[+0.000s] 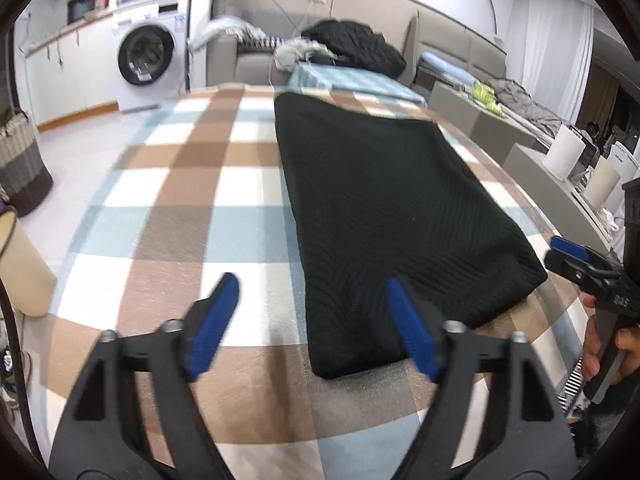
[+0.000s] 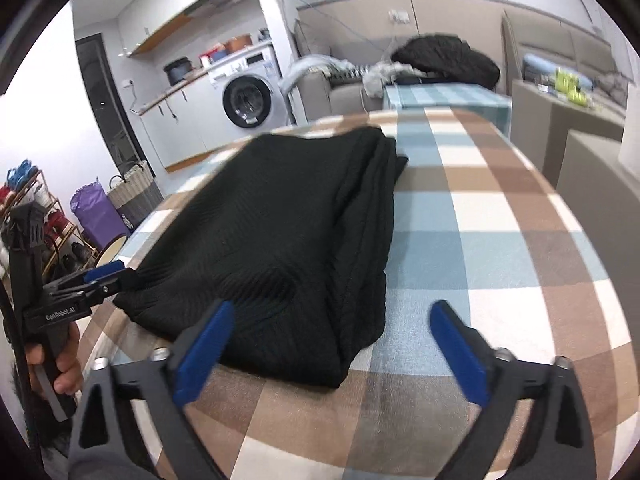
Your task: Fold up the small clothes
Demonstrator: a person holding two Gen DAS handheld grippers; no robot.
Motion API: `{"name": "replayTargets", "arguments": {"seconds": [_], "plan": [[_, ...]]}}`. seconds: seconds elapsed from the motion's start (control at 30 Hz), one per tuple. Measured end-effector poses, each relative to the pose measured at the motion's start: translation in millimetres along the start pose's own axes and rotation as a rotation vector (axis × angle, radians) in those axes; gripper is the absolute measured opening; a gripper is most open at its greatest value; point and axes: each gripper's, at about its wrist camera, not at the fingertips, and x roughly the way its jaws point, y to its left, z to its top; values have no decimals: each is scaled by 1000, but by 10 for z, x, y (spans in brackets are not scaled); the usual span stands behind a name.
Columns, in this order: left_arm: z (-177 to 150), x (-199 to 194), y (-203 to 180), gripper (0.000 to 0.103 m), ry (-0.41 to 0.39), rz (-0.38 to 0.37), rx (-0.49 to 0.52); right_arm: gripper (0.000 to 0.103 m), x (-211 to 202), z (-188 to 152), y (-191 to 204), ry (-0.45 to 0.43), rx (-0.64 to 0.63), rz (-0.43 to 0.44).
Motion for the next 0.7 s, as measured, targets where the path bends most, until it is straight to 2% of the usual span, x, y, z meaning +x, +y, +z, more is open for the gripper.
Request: {"name": "replayTargets", "arguments": {"seconds": [0.13, 0.27, 0.43, 0.7], "plan": [[-66, -223, -36, 88, -86, 23, 14, 103, -163, -54, 89, -88, -52, -7], [-140, -340, -62, 100, -137, 31, 24, 103, -258, -104, 139, -129, -64, -2], [-199, -436, -124, 102, -187, 56, 45, 103, -329, -186, 218, -167, -100, 4], [-260, -457, -130, 102, -220, 51, 27, 103, -404, -258, 268, -242, -111, 56]]}}
